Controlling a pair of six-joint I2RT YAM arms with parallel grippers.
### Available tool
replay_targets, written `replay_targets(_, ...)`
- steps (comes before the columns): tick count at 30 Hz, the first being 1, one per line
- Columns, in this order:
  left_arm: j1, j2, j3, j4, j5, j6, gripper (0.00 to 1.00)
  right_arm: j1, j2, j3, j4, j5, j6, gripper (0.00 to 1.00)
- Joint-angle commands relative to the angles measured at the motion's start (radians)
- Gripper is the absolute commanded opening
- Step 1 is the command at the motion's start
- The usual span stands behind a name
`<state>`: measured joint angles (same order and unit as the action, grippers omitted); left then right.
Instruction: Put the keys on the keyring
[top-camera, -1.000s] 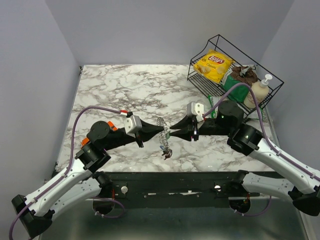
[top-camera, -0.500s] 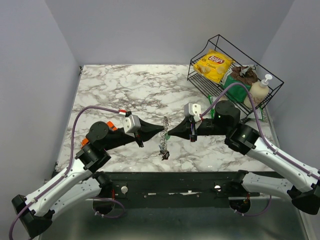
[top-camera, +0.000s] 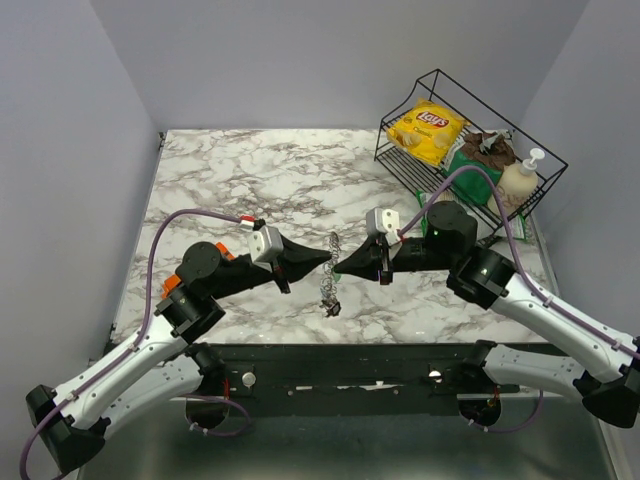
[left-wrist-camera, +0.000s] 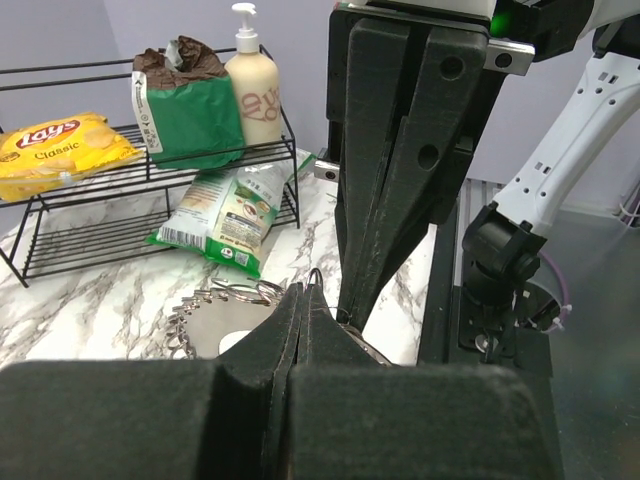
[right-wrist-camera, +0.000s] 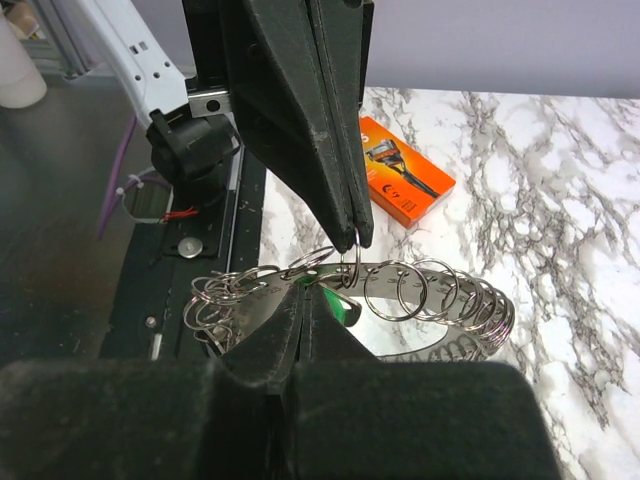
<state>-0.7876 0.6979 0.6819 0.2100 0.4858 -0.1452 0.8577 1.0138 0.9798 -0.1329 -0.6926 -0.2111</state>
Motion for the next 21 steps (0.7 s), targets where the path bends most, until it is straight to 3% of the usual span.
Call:
replay_targets(1,-0.002,-0.012,0.010,0.101,-0.030,-0.001,0.00,0.006,-0.006,-0.023,-0.033,-0.019,-0.016,0.13)
replay_targets(6,-0.002,-0.018,0.011,0.068,-0.069,0.019,0.00,0.004,-0.084,-0.059,-0.024,0.063,-0.017,0.33)
replay_targets(9,-0.002,-0.021,0.008,0.062,-0.090,0.030,0.00,0.006,-0.147,-0.102,0.015,0.123,-0.010,0.50)
replay_targets(10,-0.002,-0.023,0.007,0.060,-0.098,0.030,0.00,0.006,-0.174,-0.113,0.025,0.139,-0.001,0.61)
replay_targets(14,-0.002,-0.017,-0.001,0.058,-0.137,0.032,0.00,0.006,-0.210,-0.150,0.065,0.191,0.016,0.88)
replay_targets(16,-0.002,-0.003,-0.001,0.058,-0.165,0.032,0.00,0.004,-0.210,-0.158,0.073,0.211,0.027,0.96)
replay_targets(21,-0.002,0.069,0.001,0.074,-0.222,0.019,0.00,0.004,-0.199,-0.165,0.075,0.226,0.035,1.00)
